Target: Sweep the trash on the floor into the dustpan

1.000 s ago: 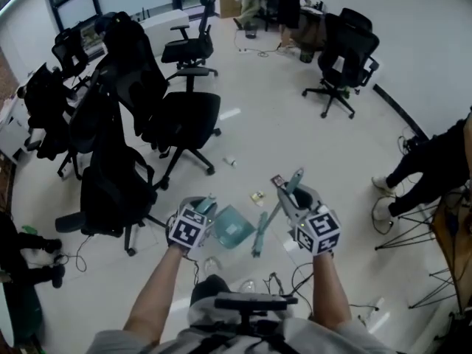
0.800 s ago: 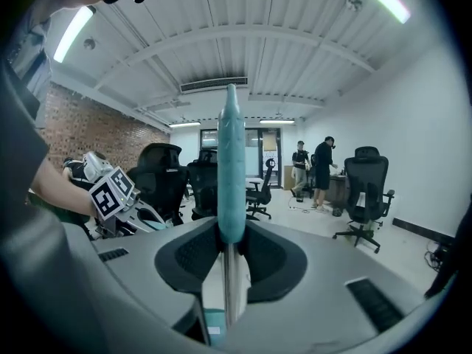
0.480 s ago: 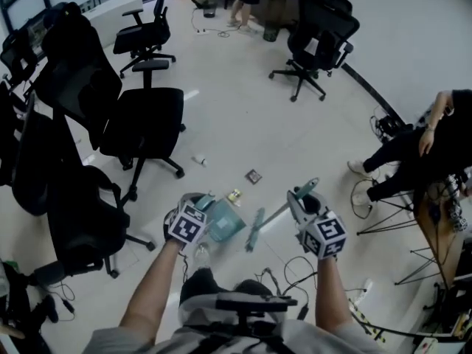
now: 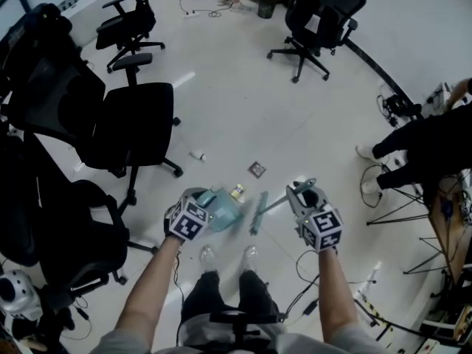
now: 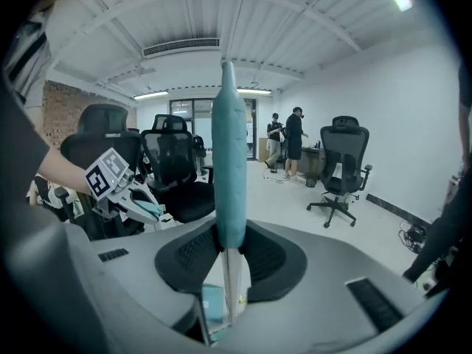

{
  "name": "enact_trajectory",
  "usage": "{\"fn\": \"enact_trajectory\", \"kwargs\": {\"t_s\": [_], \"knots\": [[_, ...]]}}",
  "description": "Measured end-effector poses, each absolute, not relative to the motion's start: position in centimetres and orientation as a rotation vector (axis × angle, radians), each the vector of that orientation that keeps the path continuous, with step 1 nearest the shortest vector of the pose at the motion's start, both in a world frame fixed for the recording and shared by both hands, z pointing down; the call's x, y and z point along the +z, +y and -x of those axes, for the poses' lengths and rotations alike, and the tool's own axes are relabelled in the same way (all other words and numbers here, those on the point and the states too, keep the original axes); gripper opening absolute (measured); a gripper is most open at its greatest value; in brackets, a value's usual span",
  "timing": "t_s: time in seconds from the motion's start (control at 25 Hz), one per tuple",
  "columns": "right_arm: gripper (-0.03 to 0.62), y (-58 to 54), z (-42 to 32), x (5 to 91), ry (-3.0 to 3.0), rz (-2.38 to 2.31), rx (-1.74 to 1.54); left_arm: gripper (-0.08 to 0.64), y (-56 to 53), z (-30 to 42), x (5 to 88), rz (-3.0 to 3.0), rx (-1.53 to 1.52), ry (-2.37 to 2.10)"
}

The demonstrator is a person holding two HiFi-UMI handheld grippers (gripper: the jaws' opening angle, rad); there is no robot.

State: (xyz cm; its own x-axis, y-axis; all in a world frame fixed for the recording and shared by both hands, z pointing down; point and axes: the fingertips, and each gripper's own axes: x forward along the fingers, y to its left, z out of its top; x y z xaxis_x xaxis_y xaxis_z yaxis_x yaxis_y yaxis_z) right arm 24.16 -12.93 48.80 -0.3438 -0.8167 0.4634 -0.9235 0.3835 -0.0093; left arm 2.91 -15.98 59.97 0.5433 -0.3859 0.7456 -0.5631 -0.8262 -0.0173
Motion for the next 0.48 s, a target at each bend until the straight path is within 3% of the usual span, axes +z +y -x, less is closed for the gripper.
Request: {"fn": "enact_trajectory", "kwargs": {"t_s": [0.48], "knots": [[0.084, -21.9, -24.2, 61.4, -2.305, -1.276, 0.409, 0.107, -21.5, -6.8, 63.9, -2.548, 1.261, -0.768]]}}
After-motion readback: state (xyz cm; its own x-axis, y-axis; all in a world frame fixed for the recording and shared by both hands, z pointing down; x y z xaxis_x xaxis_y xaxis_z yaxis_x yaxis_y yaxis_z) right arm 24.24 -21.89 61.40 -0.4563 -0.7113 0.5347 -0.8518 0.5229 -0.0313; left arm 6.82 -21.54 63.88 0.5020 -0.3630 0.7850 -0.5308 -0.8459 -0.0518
